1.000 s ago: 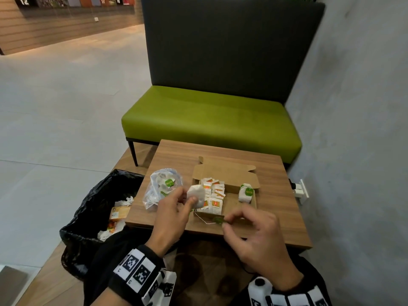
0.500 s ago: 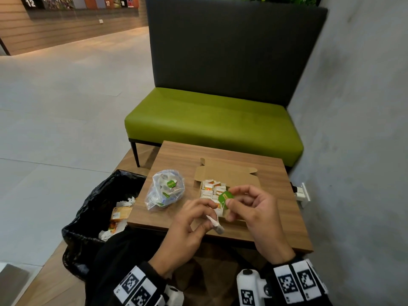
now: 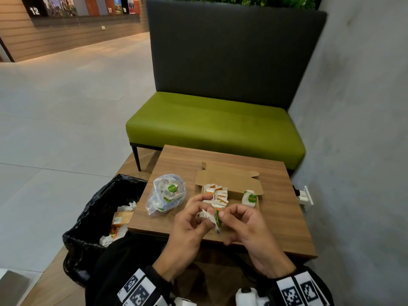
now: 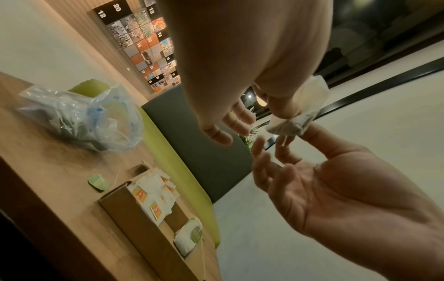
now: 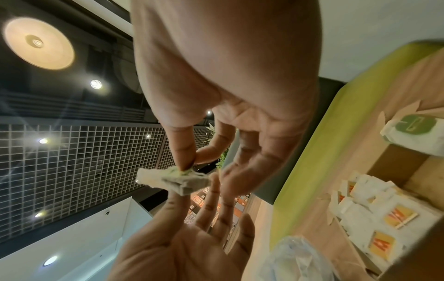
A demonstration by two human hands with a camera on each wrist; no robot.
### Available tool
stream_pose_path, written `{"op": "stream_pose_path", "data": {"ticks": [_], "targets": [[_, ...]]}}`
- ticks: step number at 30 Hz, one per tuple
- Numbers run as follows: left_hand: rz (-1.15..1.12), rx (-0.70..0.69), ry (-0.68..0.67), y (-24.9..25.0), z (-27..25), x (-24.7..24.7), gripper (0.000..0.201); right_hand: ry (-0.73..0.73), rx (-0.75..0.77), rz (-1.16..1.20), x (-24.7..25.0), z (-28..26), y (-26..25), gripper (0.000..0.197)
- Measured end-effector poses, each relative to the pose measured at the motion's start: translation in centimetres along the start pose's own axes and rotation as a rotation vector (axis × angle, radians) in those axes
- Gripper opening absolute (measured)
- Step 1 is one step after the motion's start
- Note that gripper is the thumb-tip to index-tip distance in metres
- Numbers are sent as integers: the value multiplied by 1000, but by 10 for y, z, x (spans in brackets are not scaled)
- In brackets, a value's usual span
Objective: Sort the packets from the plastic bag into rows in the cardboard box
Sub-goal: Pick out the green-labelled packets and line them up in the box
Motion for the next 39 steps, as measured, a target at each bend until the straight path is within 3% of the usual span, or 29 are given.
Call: {"op": "stream_pose_path", "data": {"ticks": [4, 6, 8, 11, 17, 22, 30, 35, 39], "targets": [[7, 30, 11, -6, 1, -2, 22, -55, -43, 90, -6, 0, 6, 21], [-5, 91, 23, -11, 3, -4, 29, -32, -34, 137, -9, 0, 9, 21], [-51, 184, 75, -18, 3, -4, 37, 47, 5, 201, -7, 1, 12, 23], [4, 257, 104, -23, 1, -3, 28, 208, 80, 287, 1, 3, 18, 29], [77, 222, 15, -21, -5, -16, 19, 410, 156, 230, 14, 6, 31, 16], [229, 186, 59, -23, 4, -10, 11, 349, 95, 160, 18, 4, 41, 19], [461, 151, -160, -29, 18, -12, 9, 296, 134, -217, 50, 8, 32, 8], [477, 159, -87, -43, 31, -23, 10, 211, 169, -466, 62, 21, 29, 4], [485, 157, -94, -56, 41, -34, 10, 162, 122, -454, 75, 35, 26, 7]]}}
Point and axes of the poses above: each hand's wrist, its own z-axis towards the middle knuckle, its own x-axis out of the back of the hand, y = z × x, the point moved 5 cm from there along z, towards the middle knuckle, and after that the axes turned 13 degrees about z, right-handed, at the moved point
